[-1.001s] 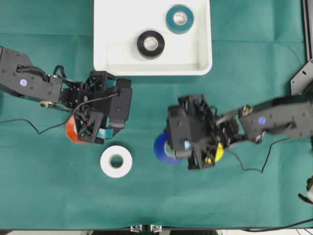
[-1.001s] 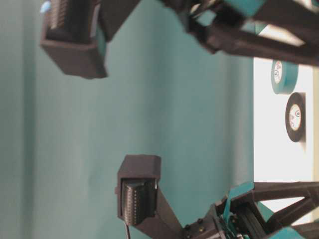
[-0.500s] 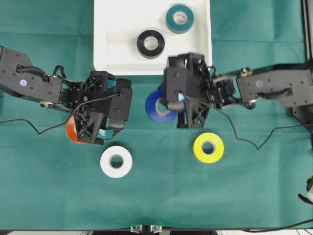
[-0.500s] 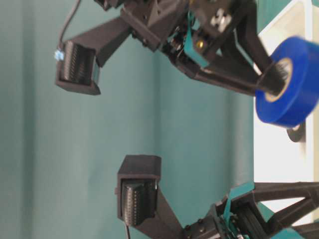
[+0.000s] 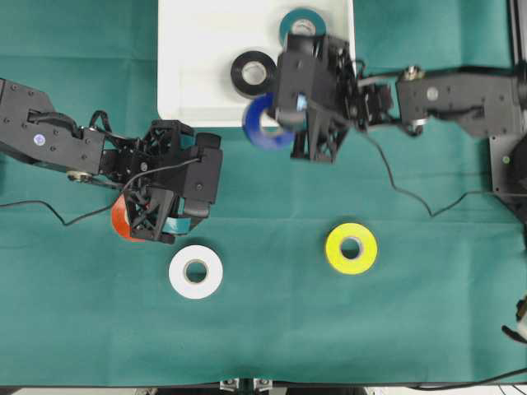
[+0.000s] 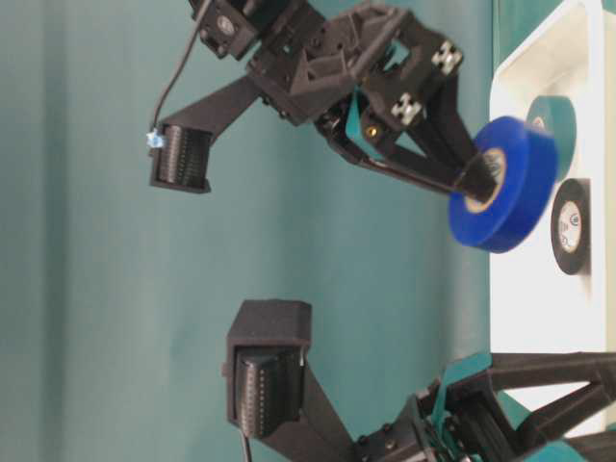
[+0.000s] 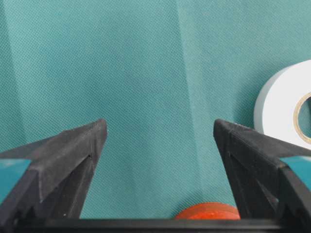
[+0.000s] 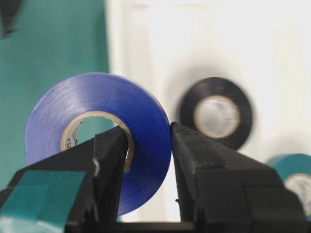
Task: Put the tape alternately from left to right into the white case.
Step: 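Carry the blue roll with the right gripper into the tray, then lower the blue roll into the tray and open the right gripper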
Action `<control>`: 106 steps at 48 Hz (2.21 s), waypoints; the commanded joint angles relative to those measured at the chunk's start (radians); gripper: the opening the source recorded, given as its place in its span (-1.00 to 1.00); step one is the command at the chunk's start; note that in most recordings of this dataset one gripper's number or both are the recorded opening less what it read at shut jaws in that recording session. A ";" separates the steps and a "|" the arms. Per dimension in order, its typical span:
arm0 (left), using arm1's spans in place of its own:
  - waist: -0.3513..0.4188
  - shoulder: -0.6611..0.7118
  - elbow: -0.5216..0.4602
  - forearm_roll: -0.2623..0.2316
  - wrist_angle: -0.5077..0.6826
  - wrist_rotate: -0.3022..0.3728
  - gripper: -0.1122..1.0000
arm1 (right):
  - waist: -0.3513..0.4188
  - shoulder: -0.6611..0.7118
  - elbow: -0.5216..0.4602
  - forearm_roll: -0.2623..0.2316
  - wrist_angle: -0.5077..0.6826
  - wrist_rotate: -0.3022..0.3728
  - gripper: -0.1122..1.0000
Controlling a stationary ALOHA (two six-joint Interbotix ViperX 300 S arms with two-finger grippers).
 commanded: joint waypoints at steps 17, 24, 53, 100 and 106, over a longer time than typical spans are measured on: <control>-0.003 -0.014 -0.003 0.000 -0.011 -0.002 0.37 | -0.184 0.058 -0.017 -0.006 -0.140 -0.002 -0.28; -0.006 -0.014 -0.003 -0.002 -0.017 -0.002 0.38 | -0.233 0.091 -0.032 -0.006 -0.169 -0.002 -0.28; -0.011 -0.012 0.000 -0.002 -0.025 -0.005 0.37 | -0.354 0.229 -0.140 -0.006 -0.224 -0.020 -0.28; -0.011 -0.012 0.000 -0.002 -0.032 -0.003 0.37 | -0.382 0.261 -0.149 -0.006 -0.235 -0.015 -0.28; -0.011 -0.012 -0.002 0.000 -0.032 -0.005 0.37 | -0.382 0.261 -0.149 -0.006 -0.230 -0.015 -0.27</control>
